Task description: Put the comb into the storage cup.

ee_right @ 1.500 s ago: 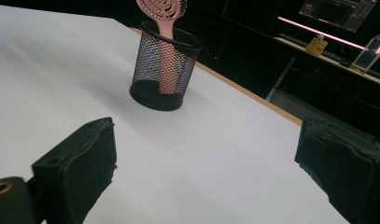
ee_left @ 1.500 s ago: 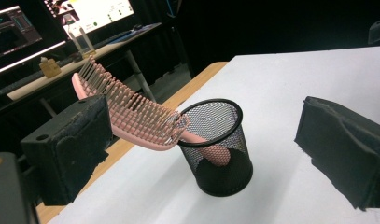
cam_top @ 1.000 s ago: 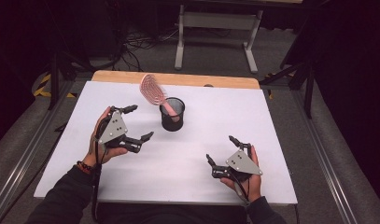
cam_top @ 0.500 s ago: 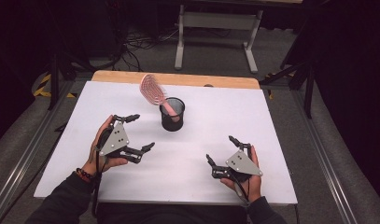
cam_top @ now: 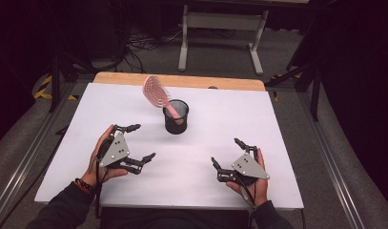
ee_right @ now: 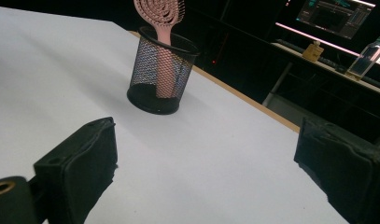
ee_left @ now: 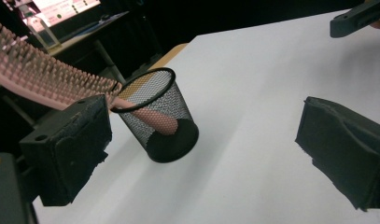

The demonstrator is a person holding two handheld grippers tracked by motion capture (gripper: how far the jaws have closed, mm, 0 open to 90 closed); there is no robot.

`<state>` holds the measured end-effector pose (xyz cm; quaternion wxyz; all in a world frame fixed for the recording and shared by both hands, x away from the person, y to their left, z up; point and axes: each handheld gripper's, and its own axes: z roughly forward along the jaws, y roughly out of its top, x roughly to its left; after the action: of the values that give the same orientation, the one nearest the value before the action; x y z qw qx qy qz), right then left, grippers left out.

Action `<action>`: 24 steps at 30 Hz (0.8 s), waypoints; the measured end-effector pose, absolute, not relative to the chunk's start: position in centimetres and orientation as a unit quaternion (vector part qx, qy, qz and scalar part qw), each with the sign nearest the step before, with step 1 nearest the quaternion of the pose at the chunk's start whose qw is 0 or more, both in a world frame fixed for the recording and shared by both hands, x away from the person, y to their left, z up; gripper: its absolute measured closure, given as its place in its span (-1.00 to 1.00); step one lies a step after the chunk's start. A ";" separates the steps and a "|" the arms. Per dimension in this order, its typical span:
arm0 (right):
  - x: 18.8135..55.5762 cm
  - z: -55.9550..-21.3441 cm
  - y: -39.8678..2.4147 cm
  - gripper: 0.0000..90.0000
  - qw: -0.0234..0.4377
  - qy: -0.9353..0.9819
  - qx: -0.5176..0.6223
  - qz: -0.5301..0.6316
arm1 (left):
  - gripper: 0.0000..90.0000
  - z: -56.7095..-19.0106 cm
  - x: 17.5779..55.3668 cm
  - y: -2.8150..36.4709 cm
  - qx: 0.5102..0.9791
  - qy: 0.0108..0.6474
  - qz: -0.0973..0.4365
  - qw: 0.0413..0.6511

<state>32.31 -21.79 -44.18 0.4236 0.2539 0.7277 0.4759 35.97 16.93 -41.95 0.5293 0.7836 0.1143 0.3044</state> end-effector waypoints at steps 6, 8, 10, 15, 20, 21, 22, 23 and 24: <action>32.3 -44.1 -21.8 -0.87 0.424 0.728 0.252 0.477 | -0.91 -42.5 35.6 17.4 0.789 0.113 0.301 0.523; 32.2 -44.1 -21.8 -0.86 0.424 0.728 0.251 0.477 | -0.91 -42.6 35.4 17.6 0.791 0.114 0.302 0.519; 32.2 -44.0 -21.8 -0.86 0.424 0.728 0.250 0.477 | -0.91 -42.8 35.2 17.9 0.793 0.112 0.302 0.517; 32.2 -44.1 -21.8 -0.87 0.421 0.728 0.249 0.480 | -0.93 -43.5 35.1 18.8 0.798 0.109 0.300 0.511; 32.2 -44.1 -21.8 -0.87 0.420 0.729 0.249 0.480 | -0.94 -44.2 35.1 19.8 0.804 0.117 0.302 0.499; 32.2 -44.1 -21.8 -0.87 0.420 0.728 0.249 0.481 | -0.95 -44.3 35.0 19.9 0.805 0.117 0.307 0.494; 32.2 -44.1 -21.8 -0.87 0.420 0.728 0.250 0.480 | -0.95 -44.4 35.0 20.1 0.806 0.118 0.307 0.492; 32.2 -44.2 -21.8 -0.87 0.419 0.729 0.249 0.480 | -0.95 -44.5 34.9 20.2 0.807 0.120 0.306 0.491; 32.2 -44.2 -21.8 -0.87 0.418 0.730 0.249 0.480 | -0.95 -44.6 34.9 20.4 0.809 0.121 0.304 0.489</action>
<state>32.22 -21.81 -44.17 0.4184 0.2491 0.7300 0.4797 34.90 20.39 -44.58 0.4887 0.8086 0.1211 0.3045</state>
